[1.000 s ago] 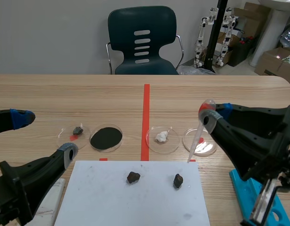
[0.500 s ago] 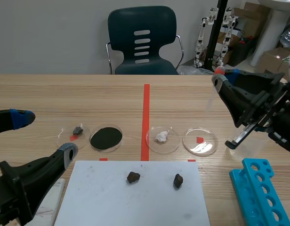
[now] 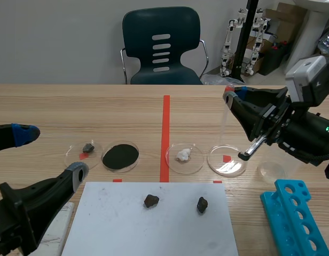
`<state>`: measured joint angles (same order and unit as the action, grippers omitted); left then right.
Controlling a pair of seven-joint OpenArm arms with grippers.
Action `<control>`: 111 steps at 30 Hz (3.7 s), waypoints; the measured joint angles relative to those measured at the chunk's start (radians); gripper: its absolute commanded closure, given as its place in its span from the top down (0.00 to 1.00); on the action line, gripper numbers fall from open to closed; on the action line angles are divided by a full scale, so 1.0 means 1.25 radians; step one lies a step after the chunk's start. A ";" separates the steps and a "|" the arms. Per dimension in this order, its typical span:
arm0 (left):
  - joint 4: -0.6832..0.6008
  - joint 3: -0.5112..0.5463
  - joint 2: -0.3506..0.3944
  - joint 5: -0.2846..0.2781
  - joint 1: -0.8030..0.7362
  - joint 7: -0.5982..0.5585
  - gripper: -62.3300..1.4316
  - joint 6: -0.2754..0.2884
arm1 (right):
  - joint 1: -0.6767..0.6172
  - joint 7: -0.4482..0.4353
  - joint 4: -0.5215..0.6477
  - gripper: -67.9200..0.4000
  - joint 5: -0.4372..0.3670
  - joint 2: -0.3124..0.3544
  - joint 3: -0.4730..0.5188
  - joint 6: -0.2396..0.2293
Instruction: Draw acid from the petri dish
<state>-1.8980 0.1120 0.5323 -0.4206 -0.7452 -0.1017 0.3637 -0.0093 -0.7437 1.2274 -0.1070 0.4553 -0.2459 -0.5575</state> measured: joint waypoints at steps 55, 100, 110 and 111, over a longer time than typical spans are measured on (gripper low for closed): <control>0.000 0.000 0.000 0.000 0.000 0.000 1.00 0.000 | 0.081 -0.158 -0.323 0.03 0.022 -0.081 -0.009 0.015; 0.000 0.000 0.000 0.000 0.000 0.000 1.00 0.000 | 0.081 -0.158 -0.323 0.06 0.025 -0.081 -0.009 0.014; 0.000 0.000 0.000 0.000 0.000 0.000 1.00 0.000 | 0.081 -0.155 -0.323 0.09 0.025 -0.081 -0.009 0.015; 0.000 0.000 0.000 0.000 0.000 0.000 1.00 0.000 | 0.081 -0.155 -0.323 0.09 0.025 -0.081 -0.009 0.015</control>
<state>-1.8980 0.1120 0.5323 -0.4206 -0.7448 -0.1017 0.3637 0.0914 -0.9379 0.8234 -0.0761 0.3542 -0.2577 -0.5392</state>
